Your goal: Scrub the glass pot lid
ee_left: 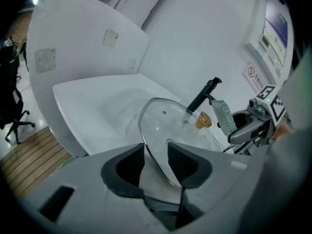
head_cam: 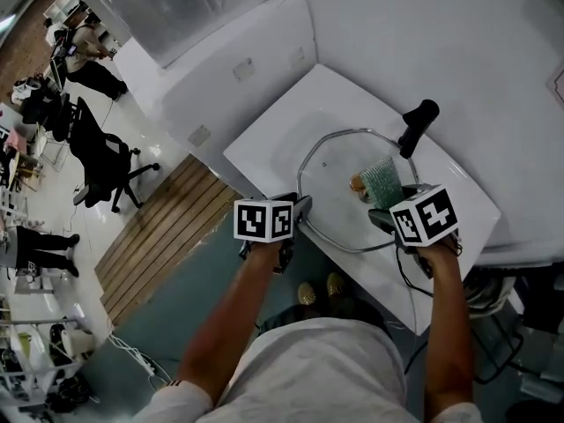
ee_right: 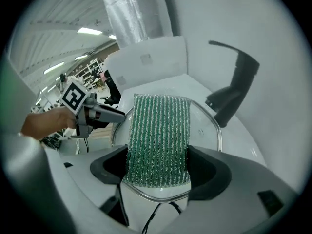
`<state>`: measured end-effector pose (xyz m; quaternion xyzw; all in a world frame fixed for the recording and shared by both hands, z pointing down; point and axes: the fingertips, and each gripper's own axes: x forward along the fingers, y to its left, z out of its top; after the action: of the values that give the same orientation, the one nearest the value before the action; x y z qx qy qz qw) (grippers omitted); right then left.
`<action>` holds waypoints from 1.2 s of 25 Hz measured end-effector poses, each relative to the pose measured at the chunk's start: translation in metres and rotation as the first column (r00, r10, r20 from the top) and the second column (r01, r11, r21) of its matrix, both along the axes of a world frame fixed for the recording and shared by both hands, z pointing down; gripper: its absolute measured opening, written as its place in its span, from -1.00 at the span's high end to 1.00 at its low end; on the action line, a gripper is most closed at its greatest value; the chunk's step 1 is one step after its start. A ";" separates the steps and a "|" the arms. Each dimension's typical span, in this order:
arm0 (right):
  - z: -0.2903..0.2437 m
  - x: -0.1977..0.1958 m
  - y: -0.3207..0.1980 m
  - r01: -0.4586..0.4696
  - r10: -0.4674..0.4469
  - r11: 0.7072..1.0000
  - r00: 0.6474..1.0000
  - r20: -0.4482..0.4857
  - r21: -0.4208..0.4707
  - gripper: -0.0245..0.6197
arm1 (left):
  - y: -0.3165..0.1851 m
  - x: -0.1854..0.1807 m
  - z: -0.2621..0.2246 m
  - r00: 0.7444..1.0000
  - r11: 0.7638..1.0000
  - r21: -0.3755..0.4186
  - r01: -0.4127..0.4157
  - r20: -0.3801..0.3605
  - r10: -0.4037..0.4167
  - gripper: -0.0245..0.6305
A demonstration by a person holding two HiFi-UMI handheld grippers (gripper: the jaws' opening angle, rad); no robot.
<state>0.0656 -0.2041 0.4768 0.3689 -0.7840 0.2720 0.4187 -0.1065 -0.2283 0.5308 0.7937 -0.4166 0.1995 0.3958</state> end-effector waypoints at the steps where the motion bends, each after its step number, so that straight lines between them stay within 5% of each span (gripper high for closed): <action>1: -0.004 -0.006 0.002 0.020 -0.019 1.000 0.999 -0.027 0.024 -0.16 | 0.000 0.000 0.000 1.000 1.000 0.001 0.001 0.000 -0.001 0.43; 10: 0.000 -0.065 0.027 0.217 -0.189 0.969 0.958 -0.217 0.115 -0.16 | 0.000 0.000 0.001 1.000 1.000 0.003 0.005 0.001 -0.005 0.44; 17: 0.021 -0.079 0.035 0.285 -0.231 0.948 0.921 -0.314 0.138 -0.16 | 0.000 -0.001 0.001 1.000 1.000 0.002 0.006 -0.002 -0.006 0.43; 30: 0.013 -0.033 0.021 0.114 -0.092 0.960 0.991 -0.097 0.254 -0.16 | 0.000 -0.001 0.001 1.000 1.000 0.003 -0.004 -0.001 0.004 0.44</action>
<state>0.0331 -0.1836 0.4893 0.3904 -0.8126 0.1292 0.4130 -0.1070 -0.2282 0.5315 0.7952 -0.4154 0.1993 0.3942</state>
